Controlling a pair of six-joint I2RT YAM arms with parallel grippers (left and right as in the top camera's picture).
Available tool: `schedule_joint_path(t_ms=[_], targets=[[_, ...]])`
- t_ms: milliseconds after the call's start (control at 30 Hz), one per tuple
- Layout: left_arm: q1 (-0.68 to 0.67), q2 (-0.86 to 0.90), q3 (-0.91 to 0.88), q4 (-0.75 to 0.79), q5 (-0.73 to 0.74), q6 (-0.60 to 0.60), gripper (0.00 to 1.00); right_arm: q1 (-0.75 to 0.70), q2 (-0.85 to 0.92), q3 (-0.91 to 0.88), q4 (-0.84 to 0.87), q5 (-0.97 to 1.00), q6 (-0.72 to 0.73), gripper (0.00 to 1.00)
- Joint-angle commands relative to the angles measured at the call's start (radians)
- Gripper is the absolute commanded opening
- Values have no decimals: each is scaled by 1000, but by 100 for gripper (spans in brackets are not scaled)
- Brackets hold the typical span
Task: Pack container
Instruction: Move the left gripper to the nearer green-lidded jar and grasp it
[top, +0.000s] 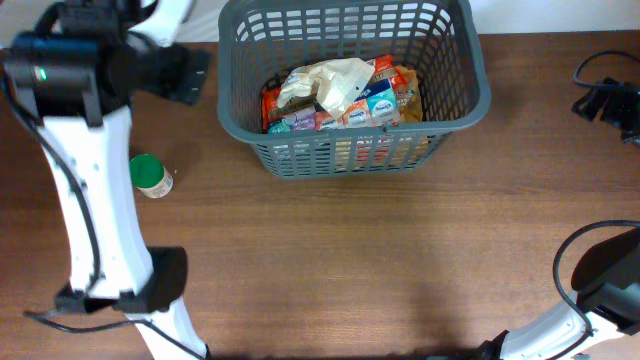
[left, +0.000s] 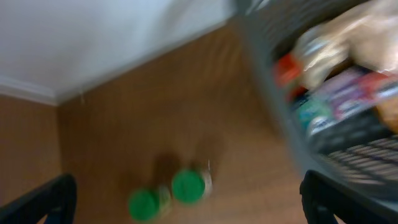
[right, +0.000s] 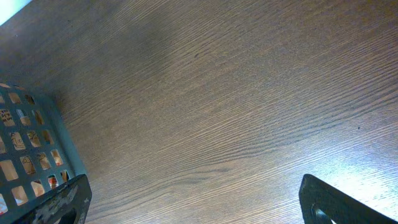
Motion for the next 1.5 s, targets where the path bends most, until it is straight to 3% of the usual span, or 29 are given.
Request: schedule_joint_path(t_ms=[0,133,333,633,1000,1467], targets=[[109,51,-97,-4,37,-161,99,3,-15,-4,2,-8,8,99],[200,54,-243,5,52,-232,99,3,-15,-4,2,-8,8,99],[251,54,-553,93,51,-232,99,3,-15,-4,2,-8,8,99],[270,54,-924,357,51,-232,100,3,-15,-4,3,-8,8,99],[330,55,-1090,547,98,-232,100,3,-15,-4,2,-8,8,99],[351,101,-1165,693,123,-232,100,3,-15,-4,2,-8,8,99]])
